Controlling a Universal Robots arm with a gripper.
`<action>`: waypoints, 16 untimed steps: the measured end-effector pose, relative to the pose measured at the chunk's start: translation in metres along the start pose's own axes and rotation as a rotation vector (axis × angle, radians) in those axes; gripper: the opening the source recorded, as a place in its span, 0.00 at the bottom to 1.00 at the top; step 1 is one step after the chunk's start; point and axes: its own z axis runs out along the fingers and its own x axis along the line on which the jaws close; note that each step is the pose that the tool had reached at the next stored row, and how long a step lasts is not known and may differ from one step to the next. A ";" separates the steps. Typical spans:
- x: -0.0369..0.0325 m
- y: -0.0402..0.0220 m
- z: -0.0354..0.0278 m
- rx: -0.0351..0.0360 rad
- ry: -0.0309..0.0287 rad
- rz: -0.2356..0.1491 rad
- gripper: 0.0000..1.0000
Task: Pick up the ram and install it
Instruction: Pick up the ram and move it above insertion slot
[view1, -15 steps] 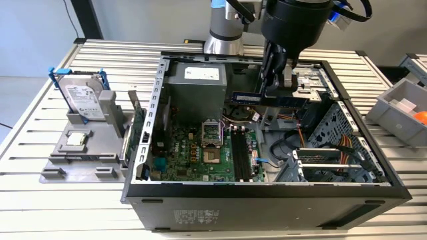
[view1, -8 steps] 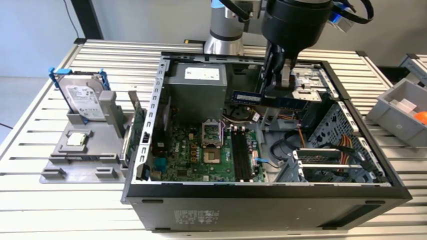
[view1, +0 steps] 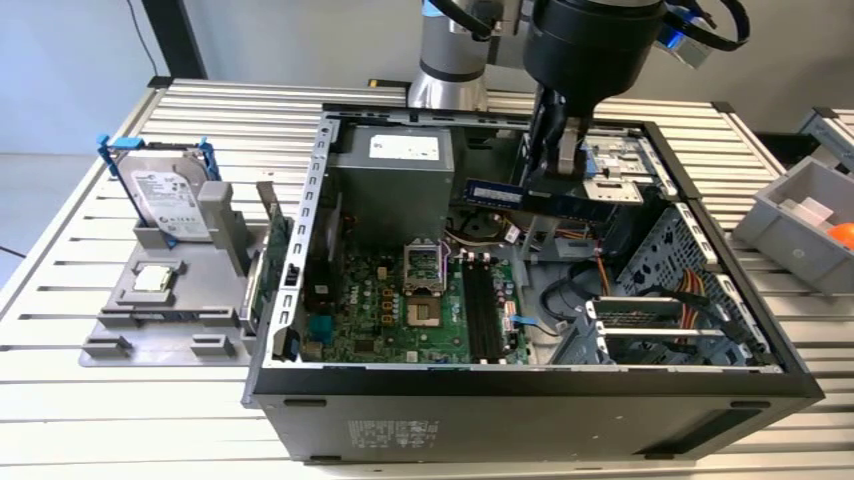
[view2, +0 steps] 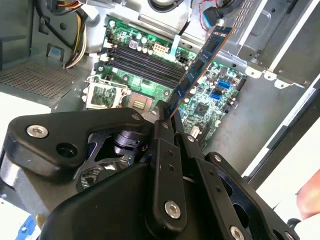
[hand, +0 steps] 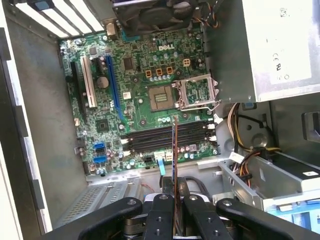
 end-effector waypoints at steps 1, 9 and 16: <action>0.0000 0.0000 0.0000 0.0000 0.0001 0.006 0.00; 0.0000 0.0000 0.0001 0.0003 0.0006 0.041 0.00; 0.0000 0.0000 0.0002 0.0005 0.0010 0.067 0.00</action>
